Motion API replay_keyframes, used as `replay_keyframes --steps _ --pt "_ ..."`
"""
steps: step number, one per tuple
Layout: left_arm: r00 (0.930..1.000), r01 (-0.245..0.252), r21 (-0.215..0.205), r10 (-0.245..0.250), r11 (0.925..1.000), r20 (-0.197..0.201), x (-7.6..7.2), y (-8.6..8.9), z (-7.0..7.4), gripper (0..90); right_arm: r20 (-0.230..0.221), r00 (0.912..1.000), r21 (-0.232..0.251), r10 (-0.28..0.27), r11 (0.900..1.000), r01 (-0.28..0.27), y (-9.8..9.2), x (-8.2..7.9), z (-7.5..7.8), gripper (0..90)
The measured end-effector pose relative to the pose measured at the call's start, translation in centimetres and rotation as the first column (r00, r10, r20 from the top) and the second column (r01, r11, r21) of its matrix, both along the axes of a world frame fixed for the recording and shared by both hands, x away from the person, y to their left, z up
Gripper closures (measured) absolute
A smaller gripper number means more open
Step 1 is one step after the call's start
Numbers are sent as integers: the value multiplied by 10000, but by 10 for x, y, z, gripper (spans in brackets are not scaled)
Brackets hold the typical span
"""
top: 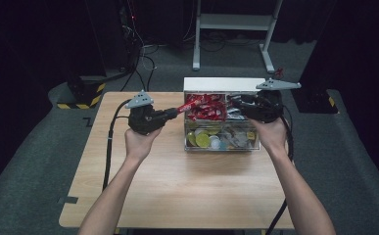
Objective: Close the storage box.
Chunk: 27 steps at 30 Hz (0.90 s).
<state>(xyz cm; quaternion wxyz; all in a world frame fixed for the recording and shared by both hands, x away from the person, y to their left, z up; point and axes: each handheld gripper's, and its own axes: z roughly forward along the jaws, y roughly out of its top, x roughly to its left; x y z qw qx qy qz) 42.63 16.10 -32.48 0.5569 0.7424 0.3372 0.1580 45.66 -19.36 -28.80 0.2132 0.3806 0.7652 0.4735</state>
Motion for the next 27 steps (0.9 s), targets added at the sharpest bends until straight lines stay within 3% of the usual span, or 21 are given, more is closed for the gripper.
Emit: replay_keyframes --steps 7,27 --pt "9999 -77 188 75 9998 107 -6 3 -1 867 3 10000 19 -6 10000 6 0 0 0 568" --pt "9997 -175 90 173 9998 146 -14 14 -1 867 32 10000 5 1 10000 -1 0 1 0 569"
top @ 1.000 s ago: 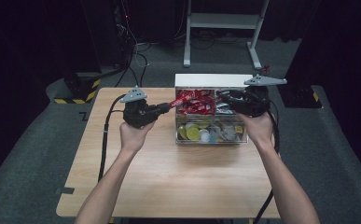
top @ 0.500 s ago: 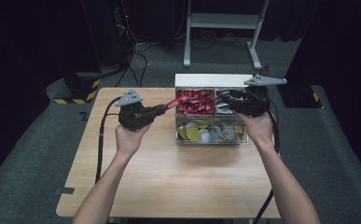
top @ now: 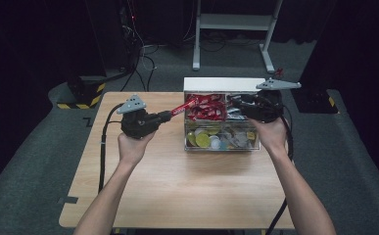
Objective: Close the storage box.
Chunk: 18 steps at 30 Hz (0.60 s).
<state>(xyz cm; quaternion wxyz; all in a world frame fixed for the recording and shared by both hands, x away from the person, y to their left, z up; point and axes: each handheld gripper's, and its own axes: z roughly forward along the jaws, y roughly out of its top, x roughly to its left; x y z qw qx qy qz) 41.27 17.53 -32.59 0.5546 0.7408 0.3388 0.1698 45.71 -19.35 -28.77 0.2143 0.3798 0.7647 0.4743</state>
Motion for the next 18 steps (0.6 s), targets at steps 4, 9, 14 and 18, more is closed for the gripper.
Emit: replay_keyframes --steps 4,9,14,18 --pt "10000 -54 -120 54 9999 -18 -1 2 -1 866 -31 10000 -25 -7 10000 7 0 0 0 570" --pt "10000 -82 -145 82 9999 25 -4 6 -1 866 -29 10000 -10 -13 10000 13 0 0 0 569" --pt "9999 -144 -279 145 9995 36 -7 13 -2 866 -21 10000 -30 -22 10000 22 0 0 0 570" --pt "9999 -135 -408 136 9991 2 -10 16 -3 866 8 10000 -23 -13 10000 13 0 0 0 571"
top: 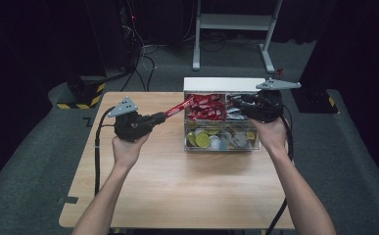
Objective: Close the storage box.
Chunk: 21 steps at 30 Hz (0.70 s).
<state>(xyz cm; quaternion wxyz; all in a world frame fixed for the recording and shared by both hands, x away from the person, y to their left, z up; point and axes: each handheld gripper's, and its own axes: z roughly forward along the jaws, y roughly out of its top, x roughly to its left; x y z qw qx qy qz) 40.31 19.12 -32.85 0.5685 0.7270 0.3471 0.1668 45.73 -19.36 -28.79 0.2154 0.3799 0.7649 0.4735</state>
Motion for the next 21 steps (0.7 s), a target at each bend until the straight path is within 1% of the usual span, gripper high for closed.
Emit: replay_keyframes --steps 11,15,17,21 --pt "9998 -177 -128 178 9998 83 -6 11 0 865 -33 10000 -3 -10 10000 10 -1 0 0 570" --pt "9989 -383 21 383 9993 276 -11 15 -1 865 -22 10000 23 -6 10000 6 -1 0 0 570" --pt "9986 -439 -7 439 9990 301 -12 18 -2 865 -74 10000 82 -20 10000 20 -1 0 -1 570" --pt "9978 -603 -105 606 9981 281 -14 22 -4 865 -68 10000 50 5 10000 -5 -1 1 -1 570"
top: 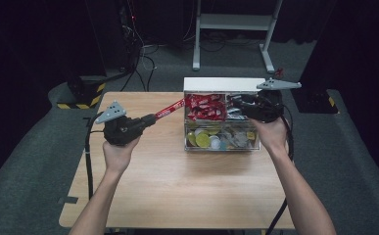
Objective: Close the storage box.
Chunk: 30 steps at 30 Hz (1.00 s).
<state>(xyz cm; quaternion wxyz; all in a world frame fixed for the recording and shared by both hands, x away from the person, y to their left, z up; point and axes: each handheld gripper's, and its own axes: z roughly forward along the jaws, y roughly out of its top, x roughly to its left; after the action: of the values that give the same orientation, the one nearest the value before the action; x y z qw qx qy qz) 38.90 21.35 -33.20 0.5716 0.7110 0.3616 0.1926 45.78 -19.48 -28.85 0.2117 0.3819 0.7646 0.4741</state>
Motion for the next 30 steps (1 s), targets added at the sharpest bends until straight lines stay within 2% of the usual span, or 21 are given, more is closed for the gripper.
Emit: replay_keyframes --steps 14,17,30 --pt "9988 -480 -15 480 9988 -93 -6 18 -11 865 21 10000 -38 -18 10000 19 1 0 0 568" --pt "9975 -708 -13 708 9975 -91 -8 23 -15 865 31 10000 -50 -8 10000 8 0 0 0 568" --pt "9913 -1233 -124 1226 9923 -480 -12 38 -37 864 16 10000 -58 -17 10000 17 1 0 0 568"
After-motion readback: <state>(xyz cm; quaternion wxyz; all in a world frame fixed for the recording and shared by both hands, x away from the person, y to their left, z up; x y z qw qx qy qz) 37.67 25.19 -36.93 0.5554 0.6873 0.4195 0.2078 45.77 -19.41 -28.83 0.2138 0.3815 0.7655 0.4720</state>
